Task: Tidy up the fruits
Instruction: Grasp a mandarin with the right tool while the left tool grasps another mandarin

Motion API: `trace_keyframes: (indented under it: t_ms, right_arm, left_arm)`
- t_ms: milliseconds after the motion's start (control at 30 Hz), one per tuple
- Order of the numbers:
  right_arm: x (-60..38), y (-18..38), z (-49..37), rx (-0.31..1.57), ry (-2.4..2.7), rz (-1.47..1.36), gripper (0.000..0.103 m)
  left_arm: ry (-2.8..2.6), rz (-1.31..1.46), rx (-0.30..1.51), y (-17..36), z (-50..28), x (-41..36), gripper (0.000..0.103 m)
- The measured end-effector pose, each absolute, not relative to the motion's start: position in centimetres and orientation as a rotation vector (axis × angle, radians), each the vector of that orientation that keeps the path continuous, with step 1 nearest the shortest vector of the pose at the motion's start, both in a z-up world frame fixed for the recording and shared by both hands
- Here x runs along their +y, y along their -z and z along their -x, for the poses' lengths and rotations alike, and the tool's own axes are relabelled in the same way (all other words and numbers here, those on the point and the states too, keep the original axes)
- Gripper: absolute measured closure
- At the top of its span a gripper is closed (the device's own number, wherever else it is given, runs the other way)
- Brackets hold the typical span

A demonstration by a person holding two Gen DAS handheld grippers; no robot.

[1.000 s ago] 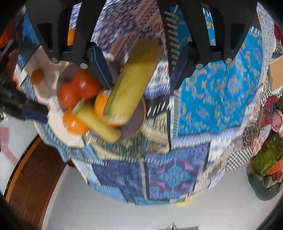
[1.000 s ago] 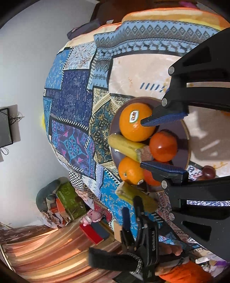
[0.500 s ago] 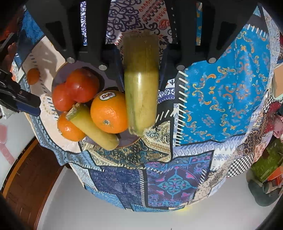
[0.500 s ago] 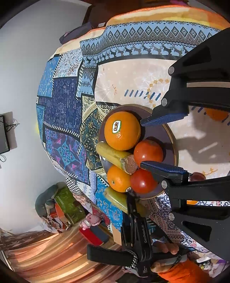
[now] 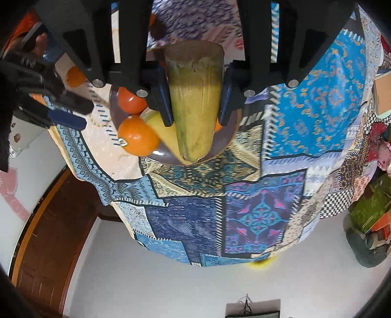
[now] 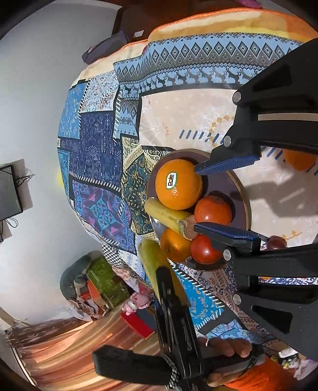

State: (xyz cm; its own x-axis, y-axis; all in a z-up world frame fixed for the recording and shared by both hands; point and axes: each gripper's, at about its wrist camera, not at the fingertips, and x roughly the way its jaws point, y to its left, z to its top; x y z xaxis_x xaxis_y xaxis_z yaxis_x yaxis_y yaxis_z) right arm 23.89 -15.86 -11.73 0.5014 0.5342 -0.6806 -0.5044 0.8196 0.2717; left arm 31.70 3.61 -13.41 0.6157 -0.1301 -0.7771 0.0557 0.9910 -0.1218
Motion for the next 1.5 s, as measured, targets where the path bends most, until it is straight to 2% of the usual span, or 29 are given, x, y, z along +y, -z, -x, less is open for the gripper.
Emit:
trace_keyframes:
  t_ms: [267, 533, 600, 667, 733, 1100, 1400, 1500]
  right_arm:
    - [-16.9, 11.2, -23.1, 0.819, -0.615, -0.017, 0.066]
    - [-18.0, 11.4, -22.4, 0.824, -0.601, -0.011, 0.066]
    - [-18.2, 11.4, -22.0, 0.824, -0.595, -0.006, 0.064]
    - [-18.7, 11.4, -21.4, 0.824, -0.585, 0.002, 0.062]
    - [-19.1, 11.4, -20.8, 0.824, -0.570, 0.013, 0.060]
    - [-21.4, 14.3, -17.9, 0.917, -0.510, 0.026, 0.058]
    - [-20.9, 16.1, -18.0, 0.952, -0.484, -0.006, 0.058]
    - [-20.6, 16.2, -18.3, 0.948, -0.480, 0.000, 0.058]
  left_arm:
    - [0.118, 0.080, 0.934, 15.0, -34.2, 1.7, 0.065]
    - [0.136, 0.023, 0.903, 13.1, -32.3, 1.2, 0.058]
    - [0.141, 0.025, 0.895, 12.5, -31.4, 1.3, 0.054]
    - [0.144, 0.033, 0.880, 12.0, -30.3, 1.4, 0.046]
    - [0.141, 0.039, 0.871, 11.7, -29.0, 1.6, 0.044]
    - [0.208, 0.034, 0.959, 14.5, -22.6, 0.1, 0.042]
    - [0.231, 0.040, 1.040, 18.6, -21.2, -1.7, 0.042]
    - [0.232, 0.041, 1.035, 18.9, -21.3, -1.8, 0.045]
